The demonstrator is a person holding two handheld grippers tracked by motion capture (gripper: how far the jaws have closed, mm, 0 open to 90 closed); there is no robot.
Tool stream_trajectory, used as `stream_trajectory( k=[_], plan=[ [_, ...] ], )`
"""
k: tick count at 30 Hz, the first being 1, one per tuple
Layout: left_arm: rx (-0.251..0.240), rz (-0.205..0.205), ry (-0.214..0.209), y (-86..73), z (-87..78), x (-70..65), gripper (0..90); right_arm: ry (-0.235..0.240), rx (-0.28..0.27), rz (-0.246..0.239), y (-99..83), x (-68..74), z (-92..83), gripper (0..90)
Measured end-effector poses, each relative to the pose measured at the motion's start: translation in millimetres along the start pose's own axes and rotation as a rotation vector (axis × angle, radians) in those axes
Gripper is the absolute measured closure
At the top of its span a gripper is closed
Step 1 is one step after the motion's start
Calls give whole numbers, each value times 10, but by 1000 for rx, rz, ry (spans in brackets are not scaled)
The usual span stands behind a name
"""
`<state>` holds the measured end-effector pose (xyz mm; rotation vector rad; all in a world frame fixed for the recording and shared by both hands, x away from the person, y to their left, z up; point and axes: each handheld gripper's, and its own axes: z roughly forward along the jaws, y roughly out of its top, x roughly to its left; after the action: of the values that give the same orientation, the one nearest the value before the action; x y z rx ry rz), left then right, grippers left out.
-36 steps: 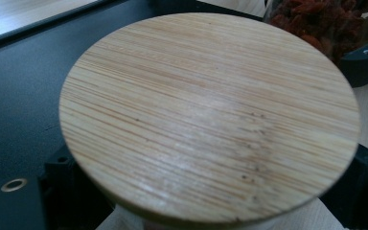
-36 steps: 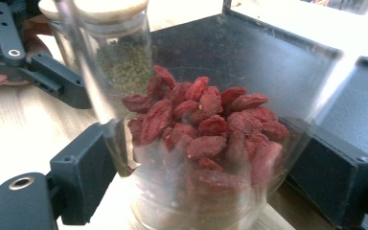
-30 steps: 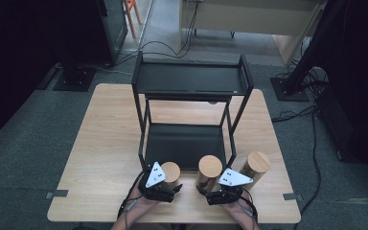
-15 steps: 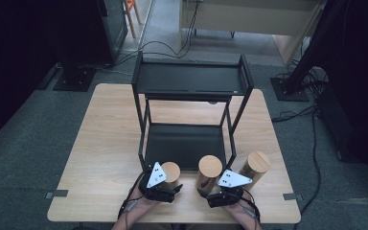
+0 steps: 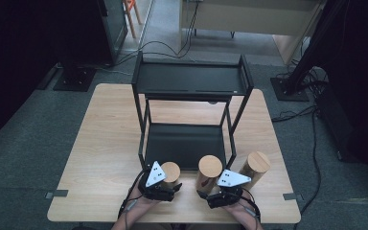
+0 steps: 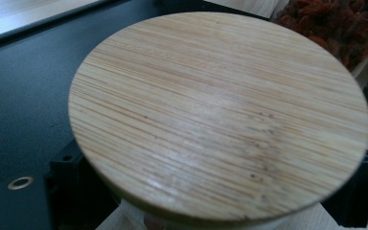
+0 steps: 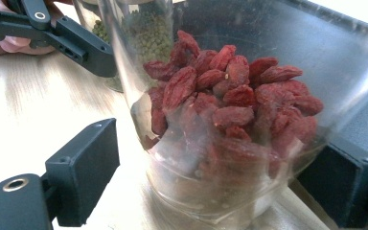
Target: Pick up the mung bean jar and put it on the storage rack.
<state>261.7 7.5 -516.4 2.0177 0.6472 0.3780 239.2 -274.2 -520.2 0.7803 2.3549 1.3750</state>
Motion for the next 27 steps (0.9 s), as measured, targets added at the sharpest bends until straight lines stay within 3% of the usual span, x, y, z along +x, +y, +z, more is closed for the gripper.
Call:
stream_trajectory(
  k=[15,18,24,27],
  plan=[
    [-8,-23,6,18,0,37,146,1,36,-1,15,0,36,111],
    [-19,-43,-3,37,-24,57,147,0,37,3,16,0,37,111],
    [-30,-54,-14,71,-53,58,218,4,37,8,16,-7,37,112],
    [-24,-50,2,84,-57,40,244,5,39,13,16,-11,37,112]
  ],
)
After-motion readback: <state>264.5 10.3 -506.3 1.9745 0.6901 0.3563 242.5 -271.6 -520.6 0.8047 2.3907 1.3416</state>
